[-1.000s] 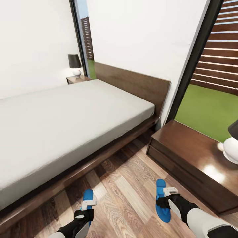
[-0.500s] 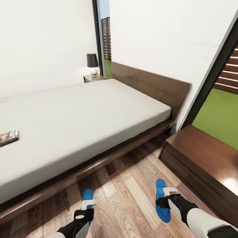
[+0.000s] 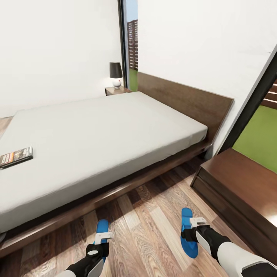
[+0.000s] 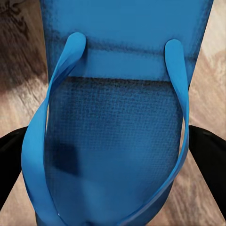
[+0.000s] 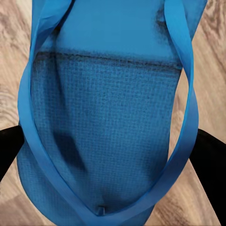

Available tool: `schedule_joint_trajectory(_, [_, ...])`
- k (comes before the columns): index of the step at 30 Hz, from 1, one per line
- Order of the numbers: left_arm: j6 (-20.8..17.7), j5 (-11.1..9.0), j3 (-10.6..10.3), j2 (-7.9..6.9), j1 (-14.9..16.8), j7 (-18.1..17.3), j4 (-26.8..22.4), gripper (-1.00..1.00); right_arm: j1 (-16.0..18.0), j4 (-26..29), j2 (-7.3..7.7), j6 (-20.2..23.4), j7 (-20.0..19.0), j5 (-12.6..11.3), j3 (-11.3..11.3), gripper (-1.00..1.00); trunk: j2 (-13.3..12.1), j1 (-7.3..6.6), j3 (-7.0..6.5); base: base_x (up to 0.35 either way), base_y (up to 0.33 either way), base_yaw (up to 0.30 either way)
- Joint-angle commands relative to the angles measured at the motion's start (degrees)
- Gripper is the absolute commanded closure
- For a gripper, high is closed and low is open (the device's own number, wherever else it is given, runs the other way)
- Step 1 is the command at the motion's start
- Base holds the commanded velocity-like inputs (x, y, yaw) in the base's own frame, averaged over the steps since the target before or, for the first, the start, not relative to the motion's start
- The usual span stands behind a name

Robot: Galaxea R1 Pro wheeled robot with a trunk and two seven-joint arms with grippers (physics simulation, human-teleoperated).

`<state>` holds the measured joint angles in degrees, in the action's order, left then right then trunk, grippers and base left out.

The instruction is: In the bedroom, move the book from the bed onto either nightstand, and place the two sandals side by side next to the bed.

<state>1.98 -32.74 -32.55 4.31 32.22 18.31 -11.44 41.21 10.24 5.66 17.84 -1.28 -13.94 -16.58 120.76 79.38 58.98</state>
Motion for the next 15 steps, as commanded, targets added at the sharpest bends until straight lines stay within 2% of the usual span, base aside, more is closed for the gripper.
schedule_joint_trajectory(1, [0.21,-0.57,-0.49,-0.01,0.04,0.3,0.01,1.0,0.01,0.15,0.05,0.32,-0.08,-0.48,-0.47,1.0,0.02,-0.01,0.04,0.0,0.0,0.037])
schedule_joint_trajectory(5, [0.21,-0.57,-0.49,-0.01,0.04,0.3,0.01,1.0,0.01,0.22,0.05,0.35,-0.1,-0.48,-0.47,1.0,0.02,-0.01,0.04,0.0,0.0,0.159])
schedule_joint_trajectory(15, [0.22,-0.57,-0.49,-0.01,0.04,0.32,0.01,1.0,0.01,0.3,0.05,0.32,-0.18,-0.37,-0.47,1.0,0.02,-0.01,0.04,0.0,0.0,0.27])
